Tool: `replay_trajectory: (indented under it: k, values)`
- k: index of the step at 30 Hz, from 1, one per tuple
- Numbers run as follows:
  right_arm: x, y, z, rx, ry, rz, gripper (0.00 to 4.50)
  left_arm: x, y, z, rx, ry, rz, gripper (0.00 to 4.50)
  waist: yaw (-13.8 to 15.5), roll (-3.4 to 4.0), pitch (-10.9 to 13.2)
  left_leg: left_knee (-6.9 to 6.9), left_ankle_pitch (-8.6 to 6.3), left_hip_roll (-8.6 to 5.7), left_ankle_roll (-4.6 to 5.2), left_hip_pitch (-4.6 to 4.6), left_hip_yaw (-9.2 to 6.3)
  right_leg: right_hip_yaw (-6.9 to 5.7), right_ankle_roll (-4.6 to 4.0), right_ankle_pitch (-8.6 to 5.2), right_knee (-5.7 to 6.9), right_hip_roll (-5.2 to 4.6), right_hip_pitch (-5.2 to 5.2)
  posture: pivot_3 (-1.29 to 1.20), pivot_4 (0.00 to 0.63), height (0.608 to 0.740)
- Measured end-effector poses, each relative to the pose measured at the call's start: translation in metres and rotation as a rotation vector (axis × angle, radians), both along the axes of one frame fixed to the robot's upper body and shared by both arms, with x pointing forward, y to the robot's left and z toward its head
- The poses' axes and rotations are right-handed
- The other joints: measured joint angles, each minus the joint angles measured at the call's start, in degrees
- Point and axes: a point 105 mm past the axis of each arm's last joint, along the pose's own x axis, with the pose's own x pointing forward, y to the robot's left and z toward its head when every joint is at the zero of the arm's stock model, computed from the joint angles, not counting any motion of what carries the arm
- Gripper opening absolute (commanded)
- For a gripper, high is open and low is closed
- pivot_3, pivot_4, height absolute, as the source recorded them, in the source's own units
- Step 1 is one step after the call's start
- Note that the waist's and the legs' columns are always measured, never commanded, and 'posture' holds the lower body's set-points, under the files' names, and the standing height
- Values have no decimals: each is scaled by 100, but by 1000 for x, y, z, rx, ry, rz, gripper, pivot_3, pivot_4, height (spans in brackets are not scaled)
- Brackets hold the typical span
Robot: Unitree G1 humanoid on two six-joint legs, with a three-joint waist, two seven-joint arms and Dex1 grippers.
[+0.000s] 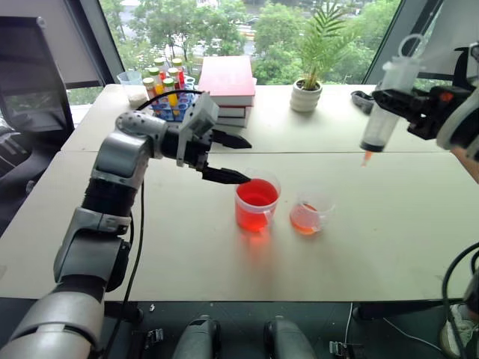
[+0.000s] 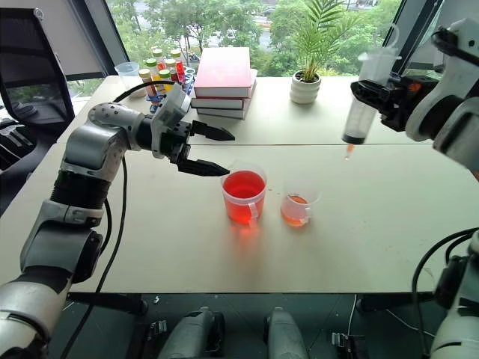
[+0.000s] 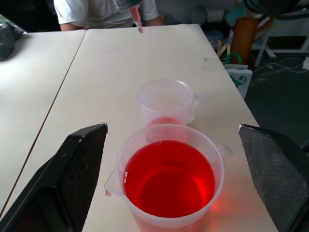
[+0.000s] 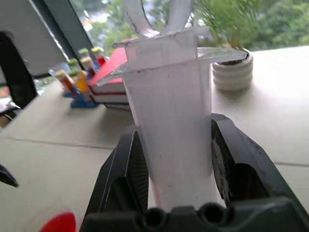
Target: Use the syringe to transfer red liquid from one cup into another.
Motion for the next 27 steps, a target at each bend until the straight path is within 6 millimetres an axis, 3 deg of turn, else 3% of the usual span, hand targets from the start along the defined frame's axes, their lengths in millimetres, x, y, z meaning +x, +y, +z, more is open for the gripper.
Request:
replay_trajectory:
  k: [6, 9, 17, 23, 27]
  values:
    - [13, -16, -83, 79, 482, -38, 1399, -5, -6, -2, -27, 27, -8, 4464, -33, 3, 0, 0, 0, 1, 0, 0, 10, 7, 13, 8, 10, 7, -9, 0, 150, 740]
    - [16, -25, -118, 93, 639, -95, 1399, -8, -7, -2, -40, 36, -4, 4464, -23, 4, 0, 0, 0, 0, 1, -2, 13, 2, 14, 8, 9, 17, -10, 0, 150, 740]
    - [22, -27, -167, 70, 803, -123, 1399, -10, -3, -5, -46, 33, 41, 4464, -24, 4, 0, 3, 0, -2, 1, -3, 17, 3, 16, 9, 11, 22, -11, 0, 150, 740]
    - [23, -27, -179, 43, 839, -115, 4436, -14, -2, -4, -45, 27, 55, 4500, -16, 4, 0, 3, 0, -2, 1, -3, 17, 2, 17, 9, 11, 23, -11, 0, 150, 740]
    - [23, -25, -177, 35, 831, -89, 4479, -13, -1, -5, -43, 37, 69, 4500, -21, 4, 0, 3, 0, -2, 1, -3, 17, 2, 17, 9, 11, 25, -11, 0, 150, 740]
